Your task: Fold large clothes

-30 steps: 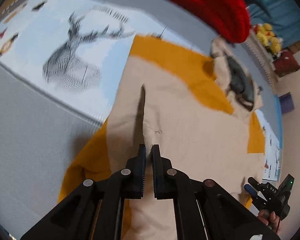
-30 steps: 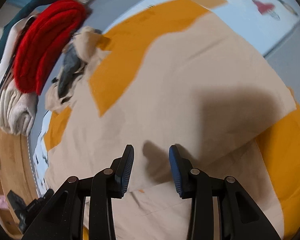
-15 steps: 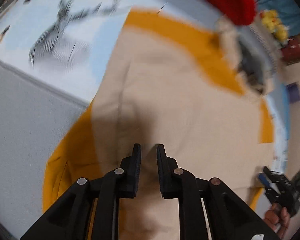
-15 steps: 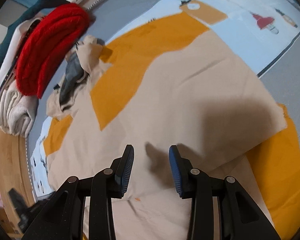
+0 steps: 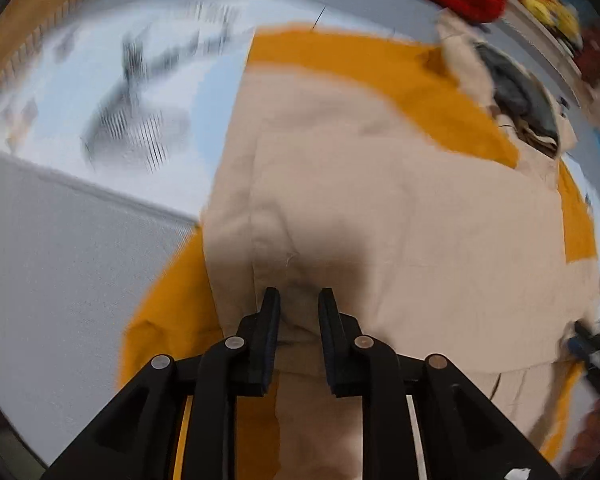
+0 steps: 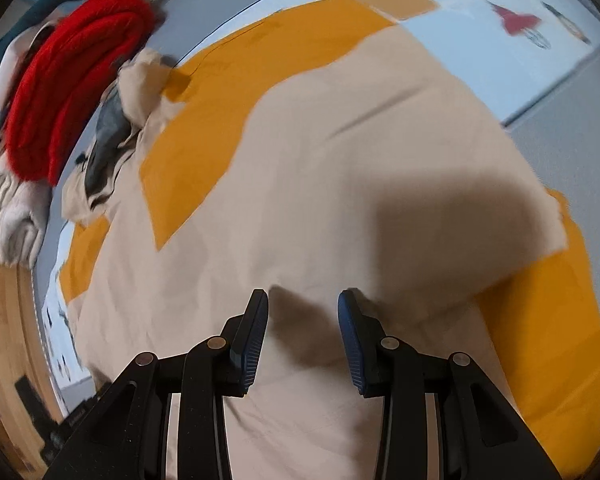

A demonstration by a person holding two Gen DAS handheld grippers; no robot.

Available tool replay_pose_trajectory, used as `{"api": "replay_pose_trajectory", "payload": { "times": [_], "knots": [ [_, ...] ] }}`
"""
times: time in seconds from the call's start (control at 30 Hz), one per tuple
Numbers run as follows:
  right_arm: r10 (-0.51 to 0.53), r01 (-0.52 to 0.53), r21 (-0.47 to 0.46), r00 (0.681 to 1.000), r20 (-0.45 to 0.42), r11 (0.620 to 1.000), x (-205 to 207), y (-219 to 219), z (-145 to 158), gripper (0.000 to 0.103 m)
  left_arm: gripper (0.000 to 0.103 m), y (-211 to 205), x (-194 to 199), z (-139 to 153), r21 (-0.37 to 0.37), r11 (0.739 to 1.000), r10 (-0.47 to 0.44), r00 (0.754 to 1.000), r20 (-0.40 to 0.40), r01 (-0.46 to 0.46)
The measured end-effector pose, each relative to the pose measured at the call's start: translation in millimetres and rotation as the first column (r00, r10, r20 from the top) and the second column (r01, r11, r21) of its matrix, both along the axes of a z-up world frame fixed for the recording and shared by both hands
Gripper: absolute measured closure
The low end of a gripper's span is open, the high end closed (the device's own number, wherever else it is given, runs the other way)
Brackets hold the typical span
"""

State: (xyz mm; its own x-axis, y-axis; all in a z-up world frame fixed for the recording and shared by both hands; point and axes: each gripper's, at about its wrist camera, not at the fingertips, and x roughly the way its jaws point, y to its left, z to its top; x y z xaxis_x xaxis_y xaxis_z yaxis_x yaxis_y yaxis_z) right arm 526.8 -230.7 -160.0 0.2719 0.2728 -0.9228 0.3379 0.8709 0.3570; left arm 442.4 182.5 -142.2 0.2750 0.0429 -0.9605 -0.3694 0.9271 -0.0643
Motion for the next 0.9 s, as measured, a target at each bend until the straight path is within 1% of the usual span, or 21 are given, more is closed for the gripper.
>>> {"api": "replay_pose_trajectory", "payload": {
  "times": [0.03,0.1,0.17,0.23,0.33,0.4,0.5,0.53,0.57,0.6,0.67,0.73,0.8,0.9],
  "knots": [
    [0.001,0.0,-0.015,1.0,0.024,1.0,-1.9,-0.3,7.8,0.065,0.085,-8.9,-1.0,17.1,0.053,0.998,-0.043,0.997,0.066,0.039],
    [0.022,-0.018,-0.046,0.996,0.089,0.999,-3.5,3.7,27.0,0.065,0.085,-20.5,-5.1,38.5,0.097,0.993,-0.084,0.986,0.143,0.071],
    [0.075,-0.053,-0.109,0.976,0.206,0.993,-10.1,10.6,61.5,0.065,0.085,-31.6,-11.1,57.7,0.11,0.99,-0.116,0.968,0.221,0.094],
    [0.134,-0.082,-0.179,0.945,0.3,0.98,-21.1,16.1,90.3,0.065,0.084,-40.3,-14.7,66.5,0.109,0.988,-0.137,0.956,0.26,0.112],
    [0.219,-0.108,-0.274,0.882,0.418,0.956,-37.7,24.7,126.0,0.065,0.084,-43.3,-21.4,76.1,0.135,0.982,-0.167,0.939,0.299,0.131],
    [0.265,-0.101,-0.339,0.835,0.482,0.935,-50.0,27.4,146.5,0.065,0.084,-50.4,-21.7,78.8,0.152,0.978,-0.184,0.928,0.324,0.141],
    [0.298,-0.015,-0.431,0.745,0.597,0.902,-73.3,19.5,181.9,0.065,0.084,-65.2,-23.1,84.9,0.162,0.976,-0.195,0.911,0.363,0.145],
    [0.3,0.004,-0.442,0.729,0.615,0.897,-75.5,20.0,189.2,0.065,0.084,-67.6,-23.5,87.0,0.164,0.976,-0.197,0.905,0.376,0.144],
    [0.306,0.035,-0.462,0.704,0.641,0.886,-80.1,15.4,198.2,0.065,0.084,-69.6,-24.3,89.5,0.168,0.975,-0.2,0.9,0.387,0.144],
    [0.315,0.045,-0.479,0.698,0.643,0.877,-80.3,14.1,201.7,0.065,0.084,-71.0,-24.3,91.1,0.175,0.974,-0.204,0.896,0.395,0.145],
    [0.335,0.032,-0.502,0.707,0.623,0.864,-78.8,8.2,202.4,0.065,0.084,-73.3,-23.0,92.2,0.184,0.971,-0.214,0.886,0.412,0.15],
    [0.337,0.012,-0.496,0.72,0.607,0.868,-73.9,3.0,201.8,0.065,0.084,-75.5,-21.0,91.8,0.193,0.968,-0.231,0.879,0.417,0.162],
    [0.341,-0.016,-0.494,0.743,0.576,0.869,-64.3,-3.3,198.6,0.065,0.084,-77.3,-19.2,90.9,0.205,0.963,-0.25,0.873,0.418,0.177],
    [0.351,-0.056,-0.482,0.759,0.549,0.874,-53.1,-9.6,192.9,0.065,0.085,-80.0,-13.6,91.0,0.236,0.951,-0.282,0.867,0.41,0.198]
  ]
}}
